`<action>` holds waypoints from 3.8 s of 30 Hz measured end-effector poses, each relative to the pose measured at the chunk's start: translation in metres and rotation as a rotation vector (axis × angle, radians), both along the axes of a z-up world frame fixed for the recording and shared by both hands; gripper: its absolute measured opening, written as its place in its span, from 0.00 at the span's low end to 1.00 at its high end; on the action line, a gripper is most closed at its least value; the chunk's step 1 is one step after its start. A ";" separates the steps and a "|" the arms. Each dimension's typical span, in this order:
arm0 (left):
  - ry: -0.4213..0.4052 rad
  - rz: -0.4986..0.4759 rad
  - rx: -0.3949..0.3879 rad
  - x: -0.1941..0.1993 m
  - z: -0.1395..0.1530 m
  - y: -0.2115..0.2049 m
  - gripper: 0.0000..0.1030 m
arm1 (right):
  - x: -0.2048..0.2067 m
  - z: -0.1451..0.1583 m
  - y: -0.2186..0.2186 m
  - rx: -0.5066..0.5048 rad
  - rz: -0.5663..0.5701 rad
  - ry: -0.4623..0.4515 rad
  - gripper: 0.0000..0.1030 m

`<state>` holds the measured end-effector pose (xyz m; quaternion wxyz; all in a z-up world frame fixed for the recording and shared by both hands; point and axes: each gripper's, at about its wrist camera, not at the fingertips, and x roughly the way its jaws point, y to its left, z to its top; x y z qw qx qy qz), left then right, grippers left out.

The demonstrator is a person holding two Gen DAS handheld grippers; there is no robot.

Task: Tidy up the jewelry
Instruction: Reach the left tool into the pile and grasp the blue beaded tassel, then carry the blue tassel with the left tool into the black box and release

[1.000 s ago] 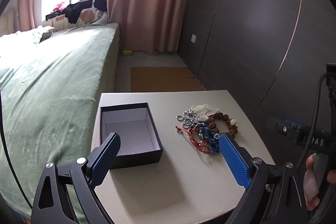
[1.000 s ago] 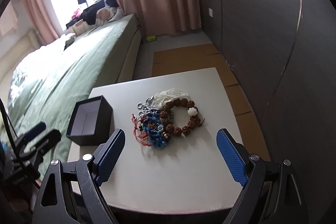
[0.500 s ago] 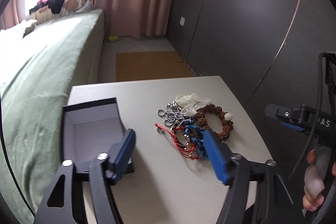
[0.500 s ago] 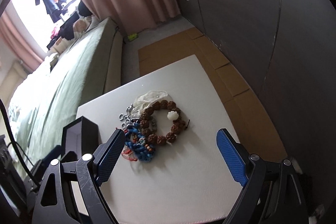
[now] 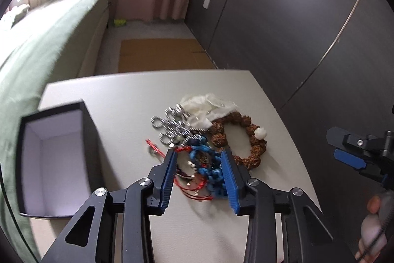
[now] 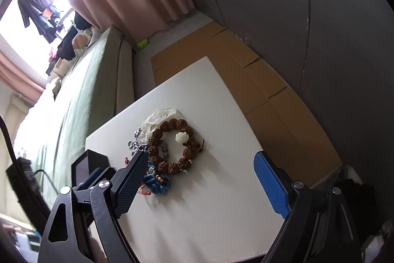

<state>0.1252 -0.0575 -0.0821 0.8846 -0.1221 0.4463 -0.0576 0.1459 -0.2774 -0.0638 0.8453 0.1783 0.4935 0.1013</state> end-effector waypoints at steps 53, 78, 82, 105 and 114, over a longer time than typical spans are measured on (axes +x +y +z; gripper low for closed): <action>-0.166 0.202 -0.222 -0.065 0.056 0.115 0.07 | 0.005 -0.061 0.135 -0.093 0.391 0.155 0.50; -0.173 0.296 -0.207 -0.076 0.056 0.142 0.07 | -0.015 -0.063 0.166 -0.270 0.491 0.113 0.41; -0.116 0.302 -0.184 -0.066 0.046 0.139 0.08 | -0.013 -0.052 0.149 -0.153 0.457 0.117 0.41; -0.095 0.379 -0.248 -0.077 0.043 0.168 0.52 | -0.008 -0.079 0.185 -0.251 0.500 0.170 0.45; -0.094 0.396 -0.256 -0.080 0.042 0.174 0.52 | -0.010 -0.056 0.175 -0.162 0.484 0.128 0.13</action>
